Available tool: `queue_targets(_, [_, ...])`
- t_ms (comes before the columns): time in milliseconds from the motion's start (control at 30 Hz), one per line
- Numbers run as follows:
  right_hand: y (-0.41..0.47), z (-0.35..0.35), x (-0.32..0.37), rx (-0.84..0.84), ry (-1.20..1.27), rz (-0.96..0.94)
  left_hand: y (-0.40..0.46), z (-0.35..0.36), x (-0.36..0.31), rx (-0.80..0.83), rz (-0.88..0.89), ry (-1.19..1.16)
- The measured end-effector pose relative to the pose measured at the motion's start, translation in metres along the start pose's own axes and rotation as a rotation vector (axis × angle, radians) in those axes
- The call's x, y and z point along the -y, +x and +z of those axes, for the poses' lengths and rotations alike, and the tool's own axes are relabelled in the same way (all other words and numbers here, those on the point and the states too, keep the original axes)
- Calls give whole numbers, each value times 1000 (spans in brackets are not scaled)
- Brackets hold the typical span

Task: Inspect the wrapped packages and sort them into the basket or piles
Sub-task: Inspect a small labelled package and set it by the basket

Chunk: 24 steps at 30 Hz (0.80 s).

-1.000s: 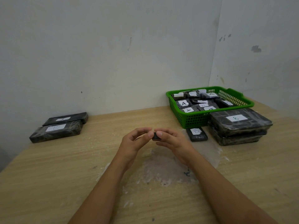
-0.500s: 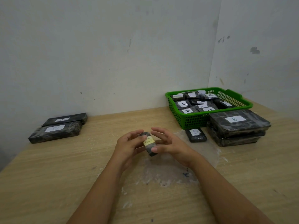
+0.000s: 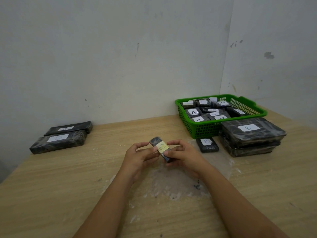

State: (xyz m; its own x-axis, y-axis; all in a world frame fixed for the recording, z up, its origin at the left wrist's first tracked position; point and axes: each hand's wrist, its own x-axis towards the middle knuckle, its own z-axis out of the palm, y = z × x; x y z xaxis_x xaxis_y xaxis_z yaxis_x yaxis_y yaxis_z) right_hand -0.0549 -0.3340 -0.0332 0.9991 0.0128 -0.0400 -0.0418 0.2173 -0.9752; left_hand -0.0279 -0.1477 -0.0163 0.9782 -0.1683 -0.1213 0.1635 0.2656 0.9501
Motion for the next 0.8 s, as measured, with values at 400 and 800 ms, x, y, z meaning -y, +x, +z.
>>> queue_targets(400, [-3,4,2,-59,-83,9,2,2,5,38,-1,141])
queue_targets(800, [0,-5,5,-129,-34,-145,-9,8,4,179,19,292])
